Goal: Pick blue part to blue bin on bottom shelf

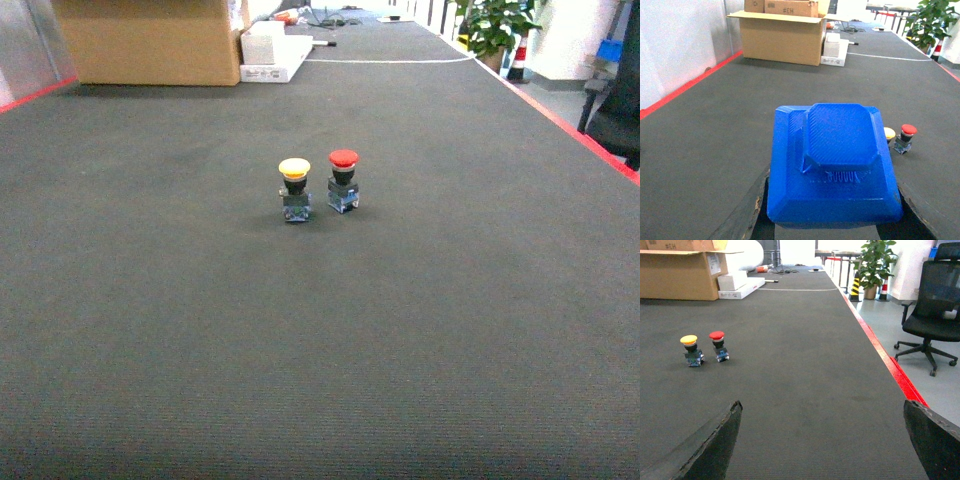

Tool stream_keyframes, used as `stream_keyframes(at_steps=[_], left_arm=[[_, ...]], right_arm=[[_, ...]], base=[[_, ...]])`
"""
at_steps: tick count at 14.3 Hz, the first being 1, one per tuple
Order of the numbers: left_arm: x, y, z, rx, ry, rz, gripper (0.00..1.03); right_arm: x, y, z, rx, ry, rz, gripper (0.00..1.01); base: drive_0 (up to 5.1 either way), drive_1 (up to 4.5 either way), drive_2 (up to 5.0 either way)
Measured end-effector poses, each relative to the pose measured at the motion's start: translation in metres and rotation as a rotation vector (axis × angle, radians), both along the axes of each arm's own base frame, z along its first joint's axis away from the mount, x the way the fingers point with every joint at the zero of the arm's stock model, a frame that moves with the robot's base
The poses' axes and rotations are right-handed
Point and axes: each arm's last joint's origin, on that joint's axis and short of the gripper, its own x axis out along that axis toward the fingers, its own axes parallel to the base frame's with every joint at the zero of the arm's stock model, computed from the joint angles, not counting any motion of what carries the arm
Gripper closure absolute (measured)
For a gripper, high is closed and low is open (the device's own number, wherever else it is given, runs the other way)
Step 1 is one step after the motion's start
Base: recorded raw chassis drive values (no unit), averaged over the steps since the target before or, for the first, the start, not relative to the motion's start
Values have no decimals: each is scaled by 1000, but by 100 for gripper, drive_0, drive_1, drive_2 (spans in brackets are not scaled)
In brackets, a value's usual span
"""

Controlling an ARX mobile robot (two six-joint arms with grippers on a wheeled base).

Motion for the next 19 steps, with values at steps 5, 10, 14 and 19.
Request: stream_keyframes(at_steps=[5, 10, 14, 19], left_arm=[[0, 0, 0, -1, -2, 0, 58], [1, 0, -1, 3, 4, 0, 58], [-1, 0, 1, -4, -7, 0, 58], [0, 0, 0, -1, -2, -1, 59]], right_arm=[[0, 0, 0, 0, 0, 0, 3], [0, 0, 0, 0, -1, 0, 3], [0, 0, 0, 0, -2, 0, 3], [0, 0, 0, 0, 0, 0, 3]], base=[[0, 0, 0], [0, -206, 207], [1, -103, 104], [-189, -189, -189]])
